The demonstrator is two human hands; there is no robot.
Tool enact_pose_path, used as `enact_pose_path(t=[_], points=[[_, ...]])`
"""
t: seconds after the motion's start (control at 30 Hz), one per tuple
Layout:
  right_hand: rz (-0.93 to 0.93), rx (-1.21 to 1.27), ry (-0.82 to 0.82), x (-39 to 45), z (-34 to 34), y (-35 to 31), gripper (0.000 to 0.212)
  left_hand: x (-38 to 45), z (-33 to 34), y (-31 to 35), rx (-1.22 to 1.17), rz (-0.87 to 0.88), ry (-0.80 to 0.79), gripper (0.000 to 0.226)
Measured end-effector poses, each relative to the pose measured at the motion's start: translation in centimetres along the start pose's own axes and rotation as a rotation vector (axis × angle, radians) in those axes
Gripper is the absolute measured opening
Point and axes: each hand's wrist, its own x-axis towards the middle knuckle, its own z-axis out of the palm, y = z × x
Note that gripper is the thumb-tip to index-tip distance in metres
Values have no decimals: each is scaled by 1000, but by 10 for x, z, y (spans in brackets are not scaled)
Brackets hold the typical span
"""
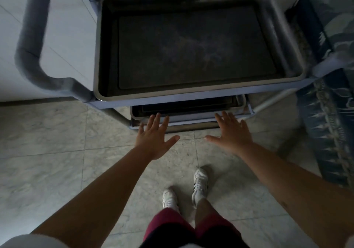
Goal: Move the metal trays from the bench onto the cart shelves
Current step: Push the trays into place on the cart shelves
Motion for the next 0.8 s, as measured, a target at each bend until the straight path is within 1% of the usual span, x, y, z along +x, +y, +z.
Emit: enact_pose_path(t=[0.07,0.17,0.23,0.27,0.33,0.4,0.47,0.5,0.57,0.63,0.7,0.73,0.8], points=[[8,-6,-18,25,19,-5,115,28,21,-14,12,16,-25,111],[-44,-21,-33,68,50,-9,114,73,52,-35,47,14,-44,108],[-67,-14,-10,94,70,-9,115,100,73,-49,88,7,1,100],[-68,-4,4,107,80,-8,116,112,83,-55,110,14,30,100],[-62,23,36,131,97,-3,116,132,99,-63,122,28,76,109],[-62,38,68,152,112,5,117,151,113,-70,78,21,111,115],[-64,17,81,171,125,16,117,166,129,-76,59,13,134,112],[-59,5,97,180,131,22,116,172,138,-78,78,12,172,108],[-66,-16,171,193,141,32,110,179,156,-79,116,3,305,99],[-94,-53,305,202,150,37,100,185,168,-78,113,-24,439,91],[-95,-82,425,206,158,38,87,190,174,-75,104,-55,506,83],[-88,-91,459,208,161,38,83,192,176,-74,106,-74,524,80],[-88,-103,494,209,165,37,82,193,179,-72,109,-101,558,79]])
